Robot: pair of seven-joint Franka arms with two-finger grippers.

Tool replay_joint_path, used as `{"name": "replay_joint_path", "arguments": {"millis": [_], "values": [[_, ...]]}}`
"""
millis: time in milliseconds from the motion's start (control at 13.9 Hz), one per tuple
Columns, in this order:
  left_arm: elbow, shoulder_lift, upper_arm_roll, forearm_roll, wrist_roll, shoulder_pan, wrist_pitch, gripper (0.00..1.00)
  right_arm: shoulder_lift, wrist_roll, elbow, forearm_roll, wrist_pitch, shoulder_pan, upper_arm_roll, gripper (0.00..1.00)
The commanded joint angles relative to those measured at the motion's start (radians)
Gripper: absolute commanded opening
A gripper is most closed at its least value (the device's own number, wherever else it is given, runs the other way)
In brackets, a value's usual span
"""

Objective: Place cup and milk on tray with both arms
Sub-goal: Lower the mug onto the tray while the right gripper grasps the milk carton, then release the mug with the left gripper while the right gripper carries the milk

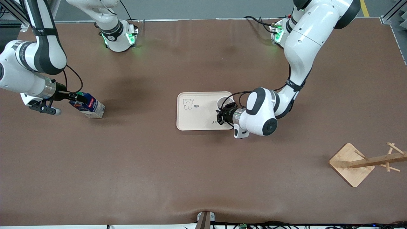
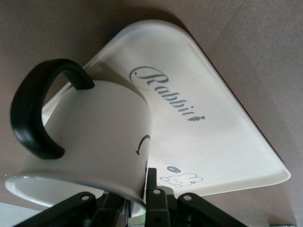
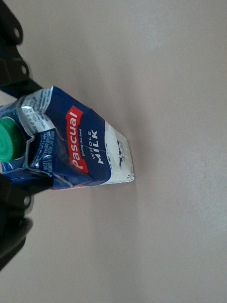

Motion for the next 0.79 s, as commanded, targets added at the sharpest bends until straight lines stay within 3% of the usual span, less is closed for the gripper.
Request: {"name": "replay_joint_path", "arguments": {"millis": [0, 144, 360, 719], "values": [[0.02, 0.02, 0.011, 0.025, -0.011, -0.01, 0.005, 1.0, -0.036, -0.038, -0.013, -0.001, 0.003, 0.0, -0.002, 0.0], [0.022, 0.011, 0.011, 0.025, -0.015, -0.01, 0.003, 1.0, -0.031, -0.033, 0.104, -0.001, -0.087, 0.003, -0.004, 0.0], [0.069, -0.009, 0.009, 0.025, -0.018, -0.007, -0.012, 1.0, 0.021, -0.024, 0.348, 0.013, -0.414, 0.01, -0.001, 0.0], [0.103, -0.104, 0.012, 0.063, -0.038, 0.022, -0.069, 1.0, 0.019, -0.015, 0.409, 0.088, -0.453, 0.145, 0.001, 0.0]]}}
